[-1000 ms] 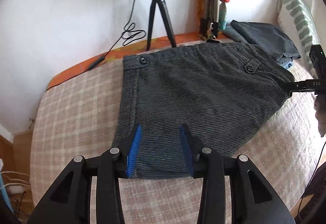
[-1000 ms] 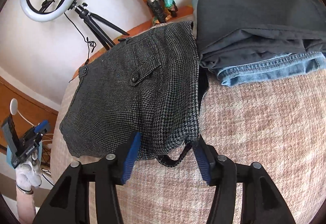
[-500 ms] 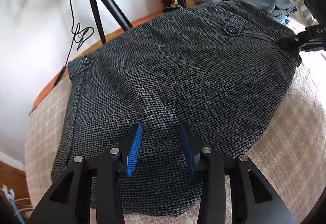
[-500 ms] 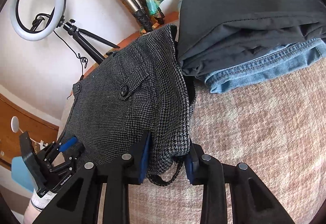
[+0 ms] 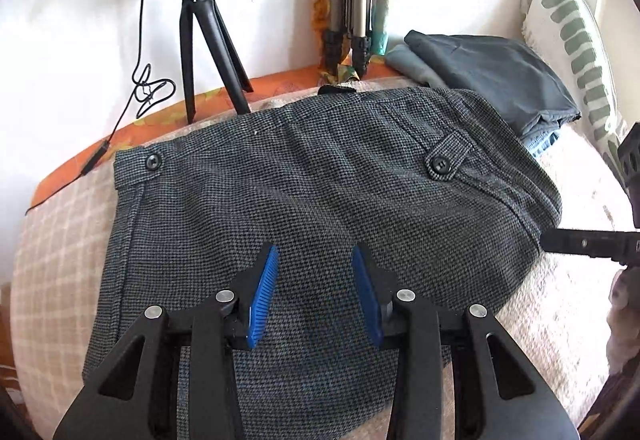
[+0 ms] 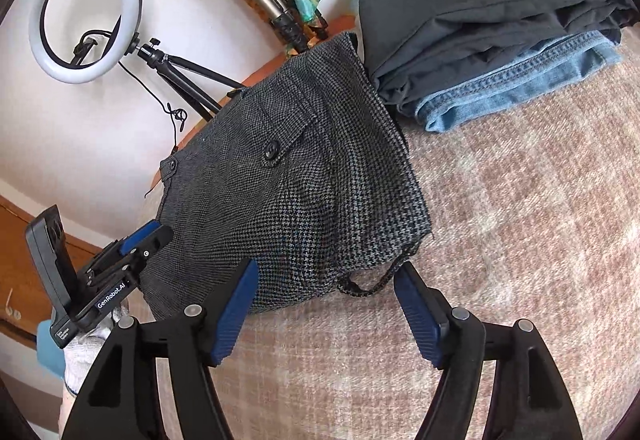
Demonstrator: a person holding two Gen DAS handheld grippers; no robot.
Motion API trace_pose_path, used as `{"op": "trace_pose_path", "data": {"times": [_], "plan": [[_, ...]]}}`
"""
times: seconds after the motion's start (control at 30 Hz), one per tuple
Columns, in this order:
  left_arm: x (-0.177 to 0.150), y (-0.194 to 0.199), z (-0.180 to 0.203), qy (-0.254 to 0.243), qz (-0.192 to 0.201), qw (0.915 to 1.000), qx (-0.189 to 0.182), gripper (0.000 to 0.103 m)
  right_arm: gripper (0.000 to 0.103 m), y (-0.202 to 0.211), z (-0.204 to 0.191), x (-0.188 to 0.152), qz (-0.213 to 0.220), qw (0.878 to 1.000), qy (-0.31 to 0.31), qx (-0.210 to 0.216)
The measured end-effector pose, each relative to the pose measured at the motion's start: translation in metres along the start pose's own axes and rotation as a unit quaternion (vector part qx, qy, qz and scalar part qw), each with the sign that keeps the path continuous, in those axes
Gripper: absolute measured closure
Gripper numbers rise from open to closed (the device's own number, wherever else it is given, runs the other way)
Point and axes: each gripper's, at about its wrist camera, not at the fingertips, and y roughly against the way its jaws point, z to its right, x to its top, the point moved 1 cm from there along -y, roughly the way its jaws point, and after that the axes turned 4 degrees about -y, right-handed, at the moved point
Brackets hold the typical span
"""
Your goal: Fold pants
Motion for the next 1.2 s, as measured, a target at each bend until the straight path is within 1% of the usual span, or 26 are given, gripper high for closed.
{"op": "trace_pose_path", "data": {"times": [0.1, 0.2, 0.3, 0.33, 0.37, 0.4, 0.43, 0.5, 0.53, 0.63, 0.7, 0.77, 0.83, 0.87, 0.9, 0.97, 1.03, 1.1, 1.2], "plan": [[0.007, -0.013, -0.001, 0.014, -0.002, 0.9999, -0.003, 0.066, 0.028, -0.015, 0.000, 0.002, -0.001, 0.999, -0.022, 0.023], [0.009, -0.026, -0.004, 0.028, -0.009, 0.9995, -0.006, 0.066, 0.022, -0.020, -0.003, 0.009, 0.025, 0.999, -0.032, 0.033], [0.007, -0.037, -0.006, 0.034, -0.013, 0.9993, -0.002, 0.066, 0.023, -0.024, -0.004, 0.017, 0.050, 0.997, -0.050, 0.030], [0.005, -0.041, -0.006, 0.033, -0.016, 0.9993, -0.002, 0.066, 0.029, -0.025, -0.003, 0.019, 0.060, 0.996, -0.057, 0.027], [0.002, -0.044, -0.005, 0.028, -0.019, 0.9994, 0.002, 0.066, 0.033, -0.026, -0.002, 0.021, 0.069, 0.995, -0.064, 0.019], [-0.001, -0.049, -0.004, 0.023, -0.023, 0.9995, 0.006, 0.066, 0.044, -0.027, -0.001, 0.022, 0.075, 0.995, -0.070, 0.012], [-0.004, -0.053, -0.003, 0.017, -0.025, 0.9995, 0.009, 0.065, 0.057, -0.028, 0.000, 0.024, 0.079, 0.994, -0.075, 0.006], [-0.008, -0.054, 0.002, 0.002, -0.011, 0.9997, 0.021, 0.065, 0.071, -0.028, 0.003, 0.025, 0.084, 0.993, -0.082, 0.003], [-0.008, -0.054, 0.003, -0.003, -0.008, 0.9996, 0.025, 0.065, 0.077, -0.027, 0.004, 0.026, 0.086, 0.993, -0.083, 0.001], [-0.008, -0.053, 0.004, -0.006, -0.005, 0.9996, 0.028, 0.065, 0.087, -0.020, -0.005, 0.025, 0.097, 0.994, -0.054, -0.019], [-0.008, -0.047, 0.004, -0.002, -0.002, 0.9996, 0.029, 0.065, 0.089, -0.013, -0.014, 0.024, 0.107, 0.993, -0.032, -0.030], [-0.012, -0.035, 0.005, 0.003, 0.015, 0.9995, 0.028, 0.065, 0.090, -0.007, -0.026, 0.025, 0.115, 0.993, -0.009, -0.040], [-0.018, -0.032, 0.009, -0.016, 0.019, 0.9989, 0.039, 0.061, 0.091, -0.003, -0.039, 0.026, 0.122, 0.991, 0.020, -0.053], [-0.021, -0.036, 0.009, -0.024, 0.012, 0.9987, 0.043, 0.060, 0.091, -0.001, -0.044, 0.027, 0.125, 0.990, 0.031, -0.058], [-0.025, -0.042, 0.008, -0.021, 0.005, 0.9990, 0.039, 0.060, 0.092, 0.001, -0.049, 0.027, 0.127, 0.989, 0.037, -0.060], [-0.029, -0.041, 0.004, -0.004, 0.019, 0.9993, 0.031, 0.059, 0.092, 0.003, -0.056, 0.029, 0.127, 0.990, 0.042, -0.053], [-0.028, -0.040, 0.004, -0.005, 0.018, 0.9995, 0.026, 0.060, 0.092, 0.005, -0.065, 0.031, 0.132, 0.988, 0.049, -0.057], [-0.028, -0.034, -0.002, 0.009, 0.017, 0.9998, 0.010, 0.060, 0.092, 0.007, -0.073, 0.032, 0.135, 0.988, 0.055, -0.059], [-0.033, -0.012, -0.022, 0.047, 0.029, 0.9984, -0.014, 0.060, 0.092, 0.012, -0.085, 0.034, 0.137, 0.987, 0.065, -0.054]]}}
